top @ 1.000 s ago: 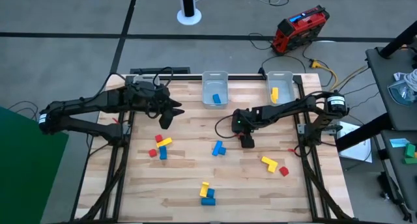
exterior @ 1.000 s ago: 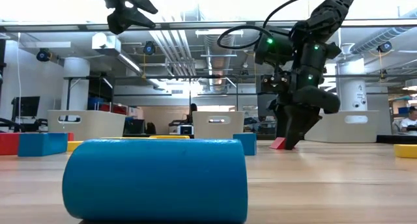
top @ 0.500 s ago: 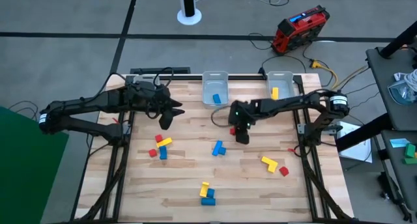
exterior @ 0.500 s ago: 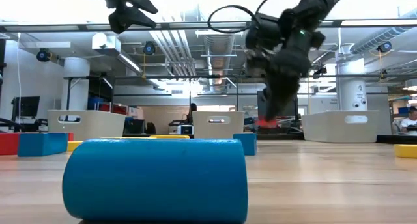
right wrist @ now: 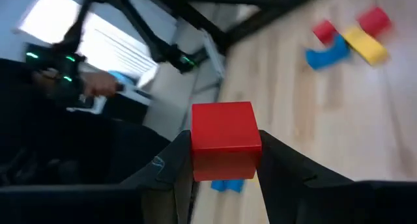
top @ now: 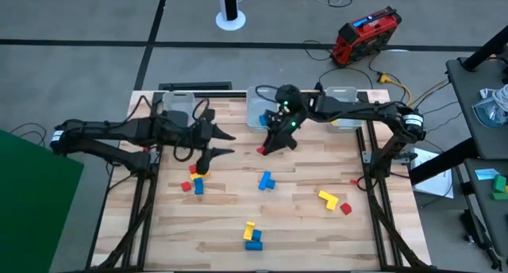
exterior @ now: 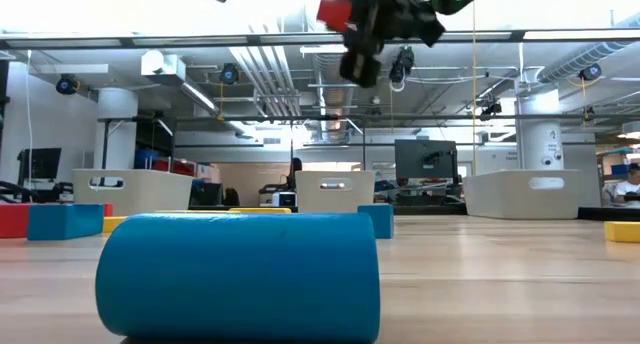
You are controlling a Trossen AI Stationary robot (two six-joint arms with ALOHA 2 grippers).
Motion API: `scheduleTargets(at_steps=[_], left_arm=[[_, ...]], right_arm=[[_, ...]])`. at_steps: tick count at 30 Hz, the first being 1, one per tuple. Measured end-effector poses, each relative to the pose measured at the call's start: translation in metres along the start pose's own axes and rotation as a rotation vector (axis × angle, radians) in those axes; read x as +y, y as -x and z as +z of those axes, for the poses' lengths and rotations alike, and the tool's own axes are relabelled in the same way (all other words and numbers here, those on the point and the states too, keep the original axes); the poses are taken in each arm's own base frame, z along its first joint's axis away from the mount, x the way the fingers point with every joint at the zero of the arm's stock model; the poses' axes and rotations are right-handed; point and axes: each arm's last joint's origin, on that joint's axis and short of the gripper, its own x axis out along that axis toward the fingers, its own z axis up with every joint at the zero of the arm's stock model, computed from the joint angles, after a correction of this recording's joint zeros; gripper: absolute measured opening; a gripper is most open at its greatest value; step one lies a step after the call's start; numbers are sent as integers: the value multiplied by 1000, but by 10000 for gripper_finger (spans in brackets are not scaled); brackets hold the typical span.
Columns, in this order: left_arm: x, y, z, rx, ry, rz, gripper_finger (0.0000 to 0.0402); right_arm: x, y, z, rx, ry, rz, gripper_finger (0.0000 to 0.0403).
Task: Sort blocks
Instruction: Put the red block into the left gray bin
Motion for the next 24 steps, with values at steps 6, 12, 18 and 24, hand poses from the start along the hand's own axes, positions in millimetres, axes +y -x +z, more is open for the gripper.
scheduleTargets(at_steps=[6, 12, 18, 24], left_arm=[[-5, -11, 2, -40, -71, -10, 155], [-5, -33, -2, -38, -76, -10, 166], [-6, -48, -5, -53, -103, -6, 196], [-1, -55, -8, -52, -139, 10, 224]], right_arm=[[12, 1, 12, -25, 25, 25, 126], [14, 1, 14, -26, 18, 28, 126], [16, -3, 12, -15, 17, 36, 126], [18, -7, 11, -7, 20, 43, 126]])
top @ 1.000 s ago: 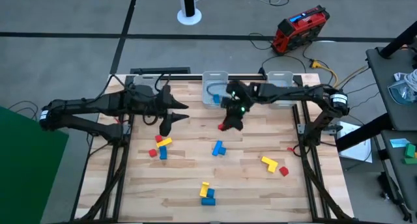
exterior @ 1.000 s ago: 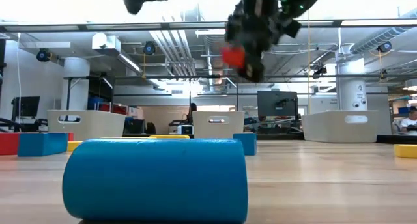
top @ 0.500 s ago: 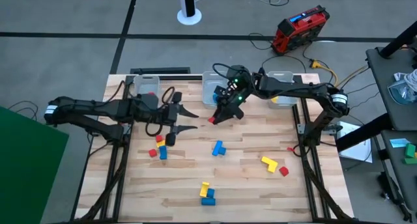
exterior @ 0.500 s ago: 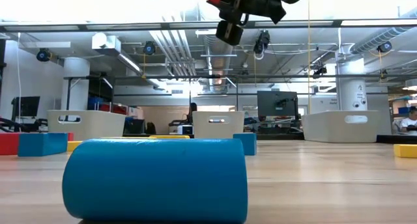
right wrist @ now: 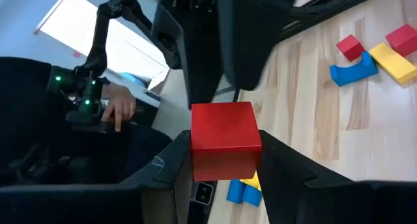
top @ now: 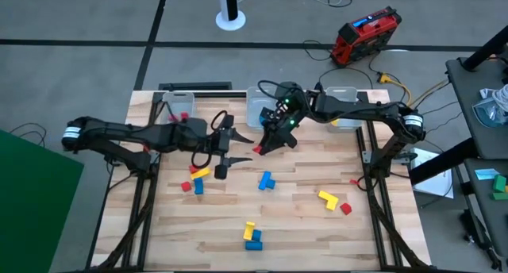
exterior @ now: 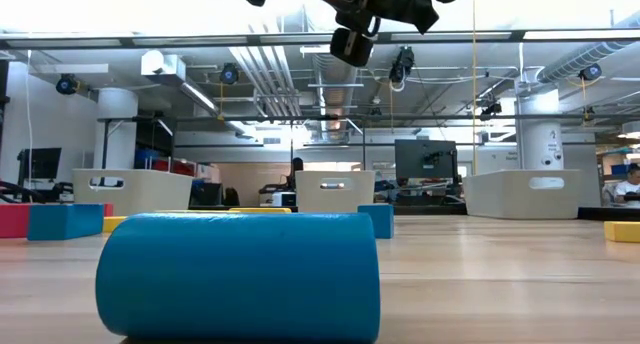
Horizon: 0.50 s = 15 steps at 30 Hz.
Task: Sort blocks
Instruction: Put the red block into the left gray bin
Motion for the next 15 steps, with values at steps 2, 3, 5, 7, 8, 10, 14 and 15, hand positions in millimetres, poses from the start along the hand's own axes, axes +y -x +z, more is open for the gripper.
scheduleTargets(at_steps=[2, 3, 5, 7, 8, 10, 14, 15], left_arm=[[1, -3, 1, -28, -20, 1, 228], [1, -4, 2, -44, -28, -4, 229], [1, -8, 1, -55, -33, -18, 228], [1, -12, -2, -54, -32, -43, 226], [2, -14, -3, -56, -31, -54, 223], [4, -17, -5, -59, -22, -66, 217], [7, -20, -6, -75, -9, -77, 202], [7, -21, -6, -79, -9, -75, 198]], right_arm=[[0, 0, 0, 0, 1, 1, 126], [0, 0, 0, 0, 0, 1, 126], [0, 0, 0, 0, 0, 1, 126], [0, 0, 0, 1, 0, 1, 126], [0, 0, 0, 2, 0, 4, 126], [0, 0, 0, 5, 0, 8, 126], [1, -1, -1, 9, -3, 12, 126], [1, -1, -1, 9, -3, 11, 126]])
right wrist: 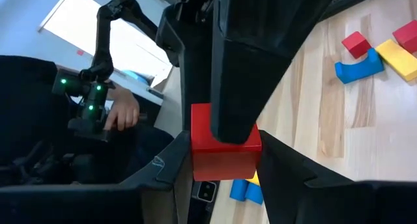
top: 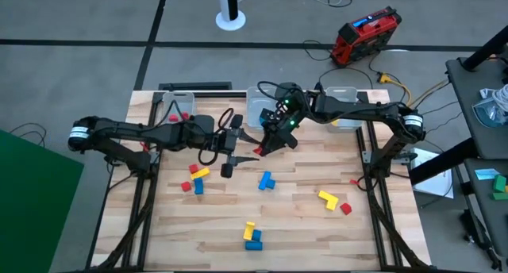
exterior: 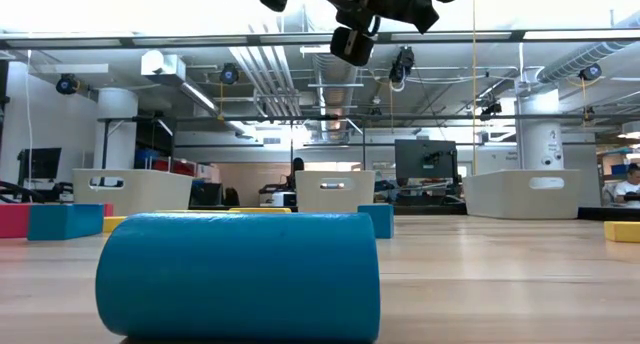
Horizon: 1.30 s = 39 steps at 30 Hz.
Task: Sort blocks
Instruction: Put the red block into the left gray bin
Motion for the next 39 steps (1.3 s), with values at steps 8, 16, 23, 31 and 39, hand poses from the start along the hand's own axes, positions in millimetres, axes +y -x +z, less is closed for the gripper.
scheduleTargets(at_steps=[8, 16, 23, 31, 39], left_arm=[[2, 0, 0, -3, -8, 5, 164], [2, -1, -2, 5, 1, 3, 153], [2, -3, -3, 5, 2, 3, 153], [5, -15, -10, -30, 62, -49, 153], [6, -15, -11, -33, 47, -52, 153]], right_arm=[[0, 0, 0, 3, 3, 6, 126], [0, 0, 0, 2, -3, 5, 126], [0, 0, 1, -3, -2, 2, 126], [0, 0, 0, -4, -13, -1, 126], [0, 0, 0, -5, -16, -2, 126]])
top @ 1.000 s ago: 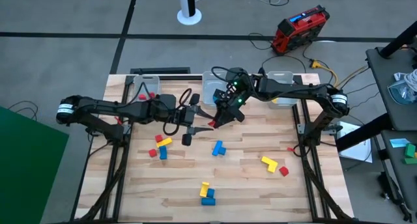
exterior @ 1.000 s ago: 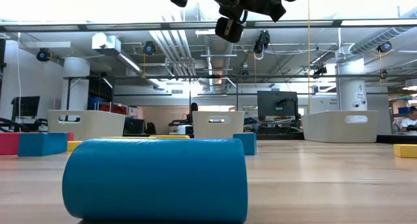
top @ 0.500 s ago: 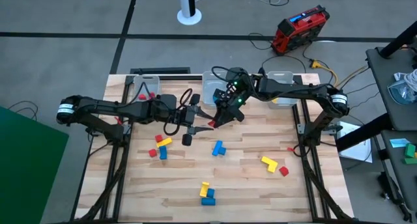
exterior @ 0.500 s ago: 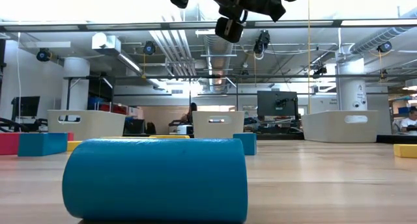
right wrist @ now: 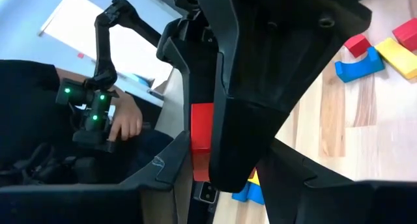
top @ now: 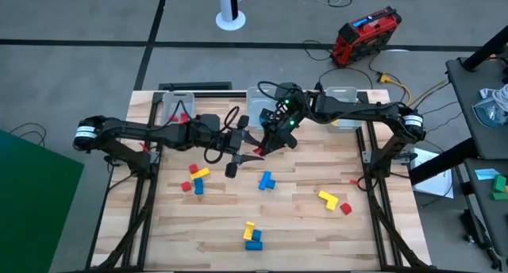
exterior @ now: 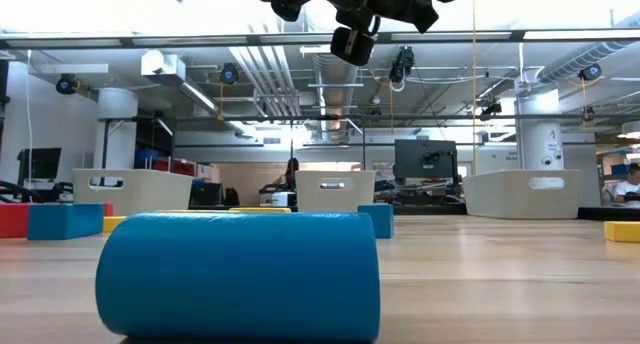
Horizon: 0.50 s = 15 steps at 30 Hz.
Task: Sort blocks
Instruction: Put the red block into the left gray bin
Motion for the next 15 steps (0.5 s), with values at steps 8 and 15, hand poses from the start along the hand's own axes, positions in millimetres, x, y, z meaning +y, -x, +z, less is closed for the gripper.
scheduleTargets(at_steps=[8, 15], left_arm=[[1, 0, 1, -12, -60, 2, 97], [1, 3, 4, -28, -76, -15, 57]], right_arm=[[0, 0, 0, 4, -3, 7, 126], [1, 0, 0, 5, -18, 12, 126]])
